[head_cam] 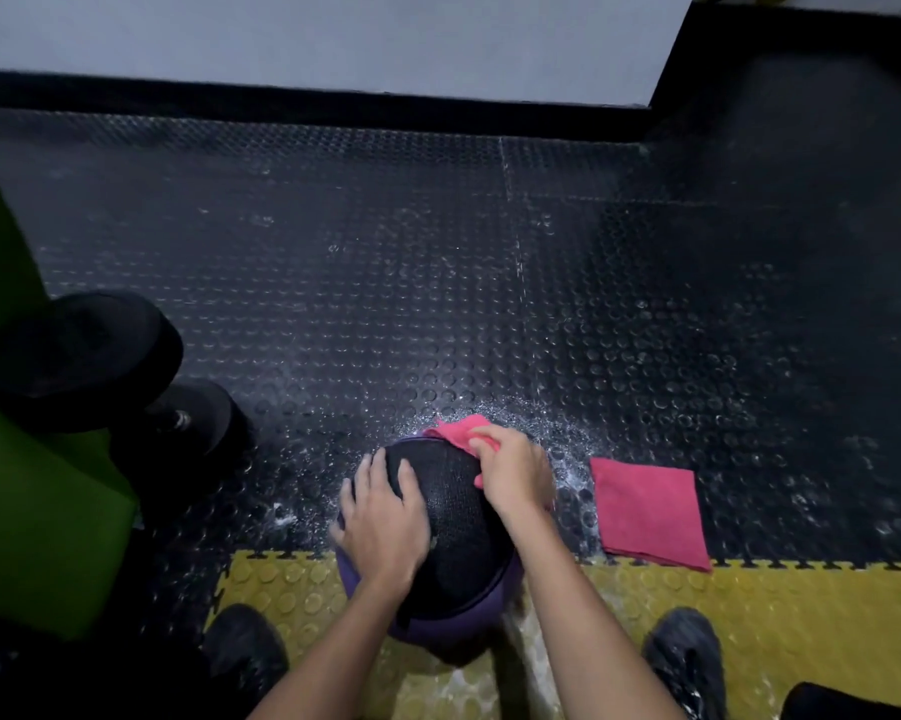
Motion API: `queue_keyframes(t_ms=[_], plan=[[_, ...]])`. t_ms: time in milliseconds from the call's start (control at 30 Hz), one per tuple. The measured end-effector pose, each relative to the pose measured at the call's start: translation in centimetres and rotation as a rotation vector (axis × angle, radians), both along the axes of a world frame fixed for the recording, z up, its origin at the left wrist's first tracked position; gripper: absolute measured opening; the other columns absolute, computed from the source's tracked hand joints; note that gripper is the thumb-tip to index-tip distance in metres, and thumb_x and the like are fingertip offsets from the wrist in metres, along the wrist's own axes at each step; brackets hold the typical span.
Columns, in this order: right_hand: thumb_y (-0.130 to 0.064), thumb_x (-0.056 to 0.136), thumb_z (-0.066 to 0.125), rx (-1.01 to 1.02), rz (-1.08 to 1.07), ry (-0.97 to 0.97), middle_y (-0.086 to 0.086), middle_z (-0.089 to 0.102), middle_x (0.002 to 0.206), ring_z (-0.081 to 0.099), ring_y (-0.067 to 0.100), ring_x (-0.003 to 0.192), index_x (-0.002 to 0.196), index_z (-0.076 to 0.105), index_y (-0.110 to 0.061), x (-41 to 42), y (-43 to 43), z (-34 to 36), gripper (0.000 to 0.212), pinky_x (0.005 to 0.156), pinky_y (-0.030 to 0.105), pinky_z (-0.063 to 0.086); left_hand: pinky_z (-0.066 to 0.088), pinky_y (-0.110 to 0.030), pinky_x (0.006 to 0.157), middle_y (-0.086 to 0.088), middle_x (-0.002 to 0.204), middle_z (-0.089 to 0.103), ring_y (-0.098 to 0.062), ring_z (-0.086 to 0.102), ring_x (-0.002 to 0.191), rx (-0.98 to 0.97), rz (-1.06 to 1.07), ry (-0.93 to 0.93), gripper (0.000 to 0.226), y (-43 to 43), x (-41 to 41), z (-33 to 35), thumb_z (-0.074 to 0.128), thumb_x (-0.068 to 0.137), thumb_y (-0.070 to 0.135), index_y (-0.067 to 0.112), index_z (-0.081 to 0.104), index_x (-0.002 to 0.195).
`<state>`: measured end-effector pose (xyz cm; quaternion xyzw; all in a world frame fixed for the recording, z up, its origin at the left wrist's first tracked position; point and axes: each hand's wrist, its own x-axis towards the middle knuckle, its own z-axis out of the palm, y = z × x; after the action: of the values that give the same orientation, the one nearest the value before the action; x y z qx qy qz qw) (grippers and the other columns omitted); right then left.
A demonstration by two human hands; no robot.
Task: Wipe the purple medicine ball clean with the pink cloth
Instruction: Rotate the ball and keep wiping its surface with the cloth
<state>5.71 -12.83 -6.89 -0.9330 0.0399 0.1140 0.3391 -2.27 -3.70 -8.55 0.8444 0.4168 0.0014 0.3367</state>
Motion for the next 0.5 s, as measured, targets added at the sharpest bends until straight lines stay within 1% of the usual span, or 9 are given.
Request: queue_keyframes(t_ms=[67, 100, 167, 233, 267, 333, 400, 467, 500], plan=[[-0.036, 0.090, 0.051, -0.054, 0.126, -0.113, -0.006, 0.065, 0.101, 0.050, 0.022, 0.102, 0.105, 0.065, -0.036, -1.7, 0.1, 0.6, 0.020, 0.079, 0.029, 0.040, 0.018, -0.051, 0.112, 0.007, 0.154, 0.026, -0.019, 0.019, 0.142, -0.009, 0.009, 0.013, 0.050, 0.1, 0.4, 0.0, 0.027, 0.099, 0.044, 0.025, 0.031, 0.145], [-0.035, 0.090, 0.051, -0.096, 0.181, -0.235, -0.010, 0.063, 0.105, 0.049, 0.022, 0.102, 0.104, 0.065, -0.035, -3.2, 0.1, 0.7, 0.020, 0.080, 0.028, 0.041, 0.018, -0.051, 0.113, 0.007, 0.154, 0.026, -0.019, 0.019, 0.142, -0.010, 0.007, 0.020, 0.050, 0.2, 0.6, 0.1, 0.027, 0.099, 0.044, 0.025, 0.031, 0.145], [-0.035, 0.083, 0.055, -0.115, 0.205, -0.469, -0.015, 0.065, 0.101, 0.054, 0.023, 0.089, 0.092, 0.069, -0.035, -5.9, 0.1, 0.3, 0.016, 0.073, 0.027, 0.048, 0.017, -0.050, 0.113, 0.007, 0.154, 0.026, -0.019, 0.018, 0.143, -0.008, -0.013, 0.029, 0.049, 0.4, 0.8, 0.1, 0.027, 0.099, 0.043, 0.026, 0.031, 0.145], [-0.035, 0.080, 0.059, -0.092, 0.192, -0.531, -0.017, 0.065, 0.095, 0.053, 0.020, 0.079, 0.087, 0.069, -0.036, -6.2, -0.2, -0.4, 0.012, 0.066, 0.027, 0.050, 0.018, -0.050, 0.113, 0.008, 0.154, 0.026, -0.019, 0.018, 0.143, -0.001, -0.043, 0.033, 0.049, 0.5, 0.8, -0.1, 0.027, 0.099, 0.043, 0.026, 0.031, 0.145], [-0.035, 0.083, 0.059, -0.071, 0.195, -0.481, -0.016, 0.065, 0.096, 0.050, 0.019, 0.081, 0.091, 0.069, -0.036, -5.4, -0.4, -0.4, 0.013, 0.067, 0.028, 0.048, 0.018, -0.050, 0.113, 0.008, 0.154, 0.026, -0.019, 0.018, 0.143, 0.008, -0.055, 0.031, 0.049, 0.5, 0.8, -0.1, 0.027, 0.099, 0.043, 0.026, 0.031, 0.145], [-0.035, 0.087, 0.055, -0.041, 0.179, -0.289, -0.012, 0.063, 0.100, 0.048, 0.019, 0.090, 0.099, 0.067, -0.036, -2.9, -0.5, -0.5, 0.017, 0.072, 0.029, 0.042, 0.018, -0.050, 0.112, 0.007, 0.154, 0.027, -0.019, 0.019, 0.142, 0.018, -0.055, 0.028, 0.050, 0.3, 0.7, -0.1, 0.026, 0.099, 0.044, 0.026, 0.031, 0.145], [-0.036, 0.088, 0.055, -0.026, 0.094, -0.093, -0.006, 0.067, 0.090, 0.053, 0.019, 0.095, 0.103, 0.066, -0.037, 0.2, -0.4, -0.2, 0.018, 0.076, 0.027, 0.043, 0.018, -0.050, 0.112, 0.007, 0.154, 0.027, -0.020, 0.019, 0.142, 0.019, -0.040, 0.033, 0.050, -0.1, 0.8, 0.0, 0.025, 0.099, 0.044, 0.025, 0.031, 0.145], [-0.037, 0.088, 0.056, 0.005, 0.042, -0.016, -0.003, 0.068, 0.078, 0.059, 0.020, 0.093, 0.104, 0.065, -0.037, 1.1, -0.1, 0.3, 0.018, 0.078, 0.028, 0.046, 0.017, -0.051, 0.111, 0.007, 0.154, 0.026, -0.020, 0.018, 0.142, 0.016, -0.025, 0.043, 0.050, -0.2, 1.0, 0.1, 0.025, 0.099, 0.045, 0.025, 0.031, 0.145], [-0.037, 0.088, 0.055, -0.029, 0.074, -0.042, -0.002, 0.067, 0.083, 0.058, 0.020, 0.094, 0.104, 0.064, -0.036, 0.7, 0.0, 0.5, 0.019, 0.078, 0.027, 0.046, 0.017, -0.052, 0.111, 0.007, 0.154, 0.026, -0.020, 0.018, 0.142, 0.007, -0.019, 0.047, 0.050, -0.1, 1.3, 0.2, 0.025, 0.099, 0.044, 0.025, 0.031, 0.145]])
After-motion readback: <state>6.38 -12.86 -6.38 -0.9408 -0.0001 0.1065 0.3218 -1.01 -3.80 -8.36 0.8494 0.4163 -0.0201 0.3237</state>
